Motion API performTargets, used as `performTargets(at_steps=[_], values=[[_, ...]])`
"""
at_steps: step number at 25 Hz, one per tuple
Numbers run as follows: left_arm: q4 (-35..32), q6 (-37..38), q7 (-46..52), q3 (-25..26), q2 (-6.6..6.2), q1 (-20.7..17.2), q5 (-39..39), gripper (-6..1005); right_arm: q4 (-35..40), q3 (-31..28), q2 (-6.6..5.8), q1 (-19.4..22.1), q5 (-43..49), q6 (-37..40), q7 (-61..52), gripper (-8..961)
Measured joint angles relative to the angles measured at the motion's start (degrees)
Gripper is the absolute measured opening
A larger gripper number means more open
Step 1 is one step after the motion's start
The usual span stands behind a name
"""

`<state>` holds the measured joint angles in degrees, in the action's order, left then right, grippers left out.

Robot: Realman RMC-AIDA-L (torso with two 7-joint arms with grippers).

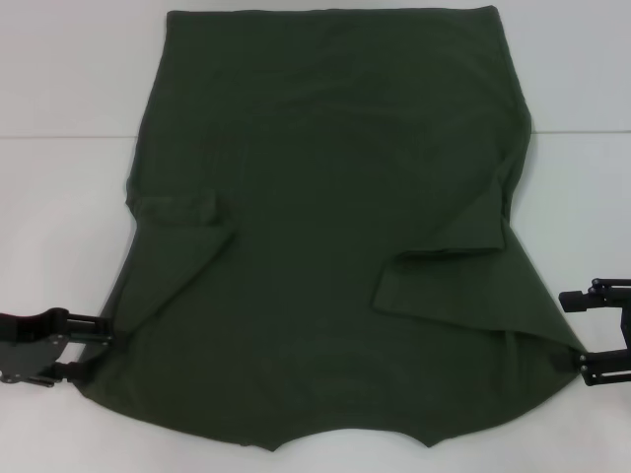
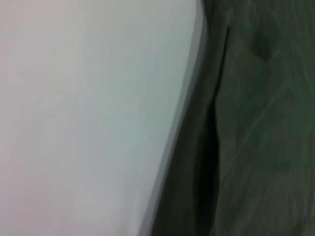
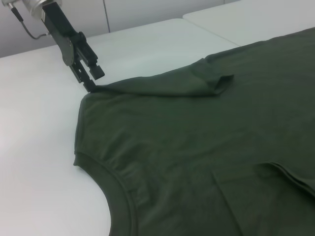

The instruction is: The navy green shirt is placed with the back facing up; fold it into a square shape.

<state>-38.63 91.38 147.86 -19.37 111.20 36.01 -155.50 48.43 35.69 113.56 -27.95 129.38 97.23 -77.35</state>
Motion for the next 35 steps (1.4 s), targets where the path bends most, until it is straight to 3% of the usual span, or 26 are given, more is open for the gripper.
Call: performTargets(at_steps=[35], values=[[-1.3,-1.8,0.5,-1.9,0.05,-0.4,-0.7,808,0.0,0.0,0.0,0.0,0.0,0.2,-0.1,831]])
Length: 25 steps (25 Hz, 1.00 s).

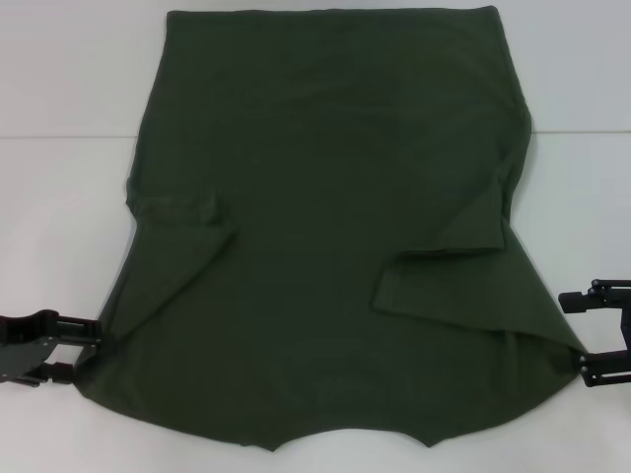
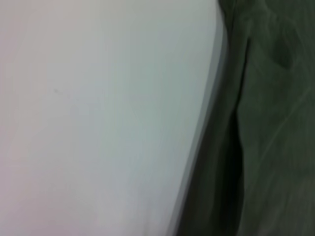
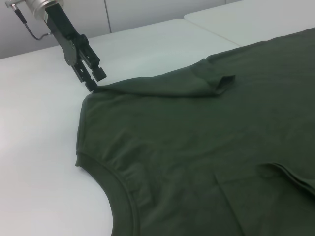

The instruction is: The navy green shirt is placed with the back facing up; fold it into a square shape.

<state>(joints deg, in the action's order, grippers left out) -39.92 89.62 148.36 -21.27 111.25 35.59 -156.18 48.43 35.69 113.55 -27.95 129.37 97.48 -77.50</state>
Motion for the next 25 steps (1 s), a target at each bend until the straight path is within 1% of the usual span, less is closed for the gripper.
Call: performTargets(at_steps=[14,17,25], values=[[0.4,-0.1,0.1,0.0,0.29,0.3,0.0,808,0.0,0.0,0.0,0.0,0.0,0.0,-0.1,830],[0.4,-0.1,0.1,-0.7,0.37,0.4,0.0,809,0.0,0.0,0.04,0.0,0.0,0.0,-0.1,830],[-1.0,0.0,0.1,-0.1,-0.07,0.4,0.0,808,0.0,0.0,0.08,-0.2,0.0,0.0,-0.2,830]])
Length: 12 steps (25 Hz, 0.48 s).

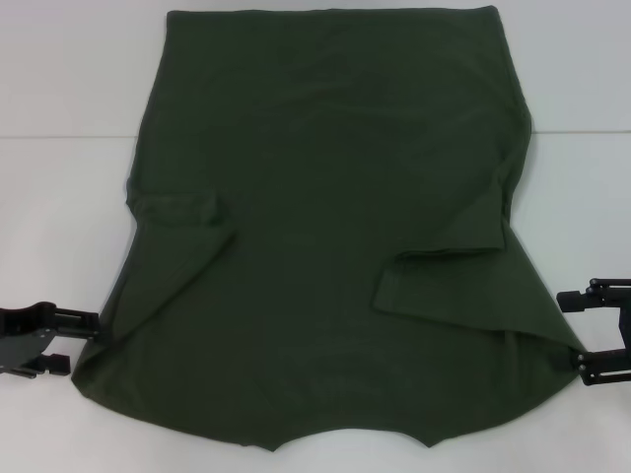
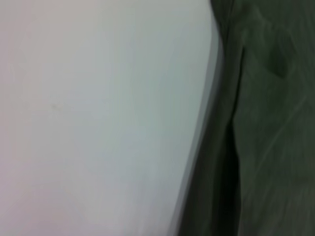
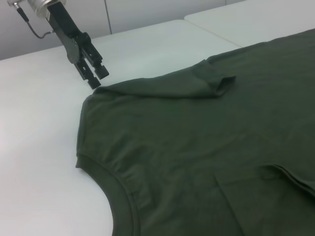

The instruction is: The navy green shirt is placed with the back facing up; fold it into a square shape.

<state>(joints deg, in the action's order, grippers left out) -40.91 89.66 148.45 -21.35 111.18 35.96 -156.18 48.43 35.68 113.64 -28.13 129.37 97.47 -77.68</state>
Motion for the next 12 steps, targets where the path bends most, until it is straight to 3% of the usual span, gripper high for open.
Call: performTargets(at_steps=[12], values=[[0.2,-1.1,1.3,-1.8,0.17,0.1,-1.5,808,0.0,0.0,0.01,0.0,0.0,-0.1,0.0,830]])
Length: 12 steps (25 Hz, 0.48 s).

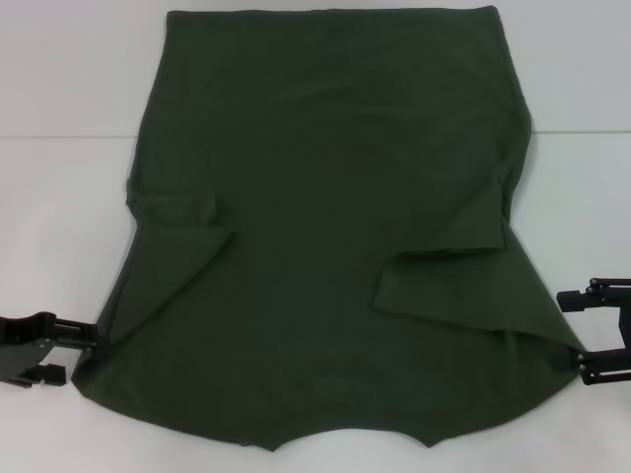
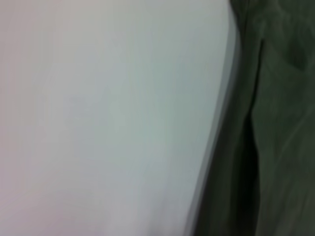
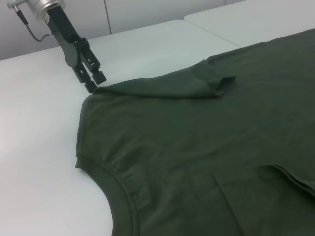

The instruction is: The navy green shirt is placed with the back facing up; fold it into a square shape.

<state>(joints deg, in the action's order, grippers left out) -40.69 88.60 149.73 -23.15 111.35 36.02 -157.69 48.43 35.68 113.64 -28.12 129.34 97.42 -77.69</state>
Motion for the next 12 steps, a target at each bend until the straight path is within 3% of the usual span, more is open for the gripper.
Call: performTargets(at_steps=[12], values=[[0.5,-0.1,0.1,-0.1,0.23,0.2,0.4,808,0.0,0.0,0.0,-0.3,0.0,-0.1,0.0,831]])
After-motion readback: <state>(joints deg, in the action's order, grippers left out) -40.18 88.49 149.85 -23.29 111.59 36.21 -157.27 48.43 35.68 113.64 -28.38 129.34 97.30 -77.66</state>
